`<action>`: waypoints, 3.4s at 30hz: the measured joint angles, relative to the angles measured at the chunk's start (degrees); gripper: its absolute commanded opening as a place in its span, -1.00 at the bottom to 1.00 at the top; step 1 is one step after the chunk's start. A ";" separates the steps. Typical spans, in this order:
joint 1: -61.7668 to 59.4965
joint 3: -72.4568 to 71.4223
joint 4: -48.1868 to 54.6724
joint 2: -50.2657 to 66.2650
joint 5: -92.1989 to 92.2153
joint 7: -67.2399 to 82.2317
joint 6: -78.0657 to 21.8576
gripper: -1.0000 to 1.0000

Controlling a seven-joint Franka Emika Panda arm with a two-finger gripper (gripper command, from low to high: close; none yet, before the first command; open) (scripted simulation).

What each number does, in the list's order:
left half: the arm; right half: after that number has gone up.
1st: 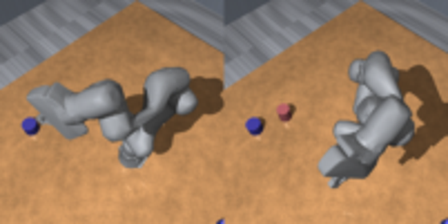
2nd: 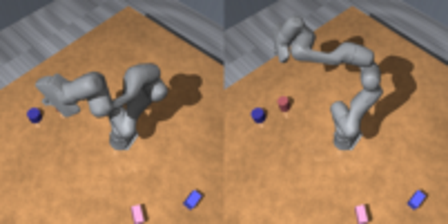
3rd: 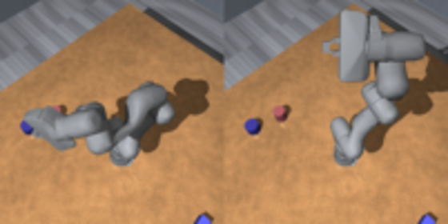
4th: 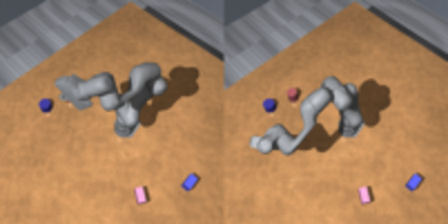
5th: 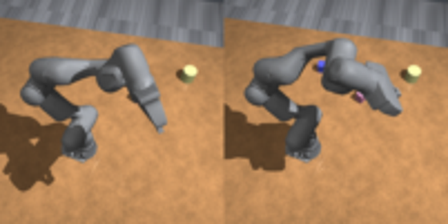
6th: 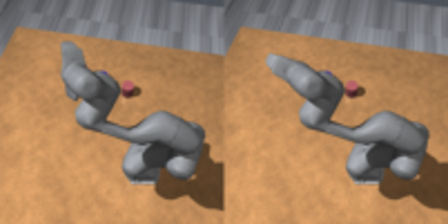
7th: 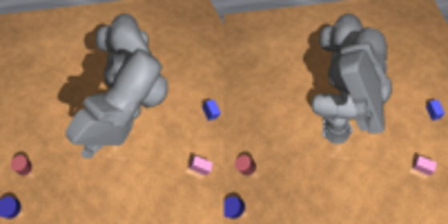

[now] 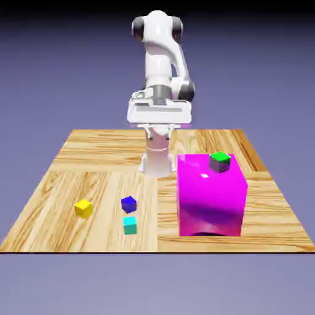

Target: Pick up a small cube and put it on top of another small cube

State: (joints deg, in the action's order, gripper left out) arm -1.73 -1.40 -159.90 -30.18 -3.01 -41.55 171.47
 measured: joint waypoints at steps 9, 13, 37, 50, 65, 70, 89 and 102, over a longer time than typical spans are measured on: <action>-18.07 -10.47 8.24 18.46 -22.43 6.75 -18.90 0.00; -26.61 -15.13 11.90 26.66 -32.39 9.75 -27.30 0.00; -37.32 -12.37 24.80 56.81 -64.44 20.25 -47.83 0.00; -16.62 11.46 25.28 59.48 -61.86 20.56 -37.38 -1.00; -41.85 -17.58 24.70 56.22 -64.82 20.28 -50.14 -1.00; -50.87 -27.96 24.49 55.06 -65.95 20.13 -54.70 -1.00; -16.64 -12.94 11.89 28.13 -62.71 57.39 -38.27 -1.00; 9.82 0.44 2.58 8.39 -60.09 85.03 -25.06 -1.00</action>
State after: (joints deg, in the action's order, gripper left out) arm 8.09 -0.96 -157.32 -21.79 -63.10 43.47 146.41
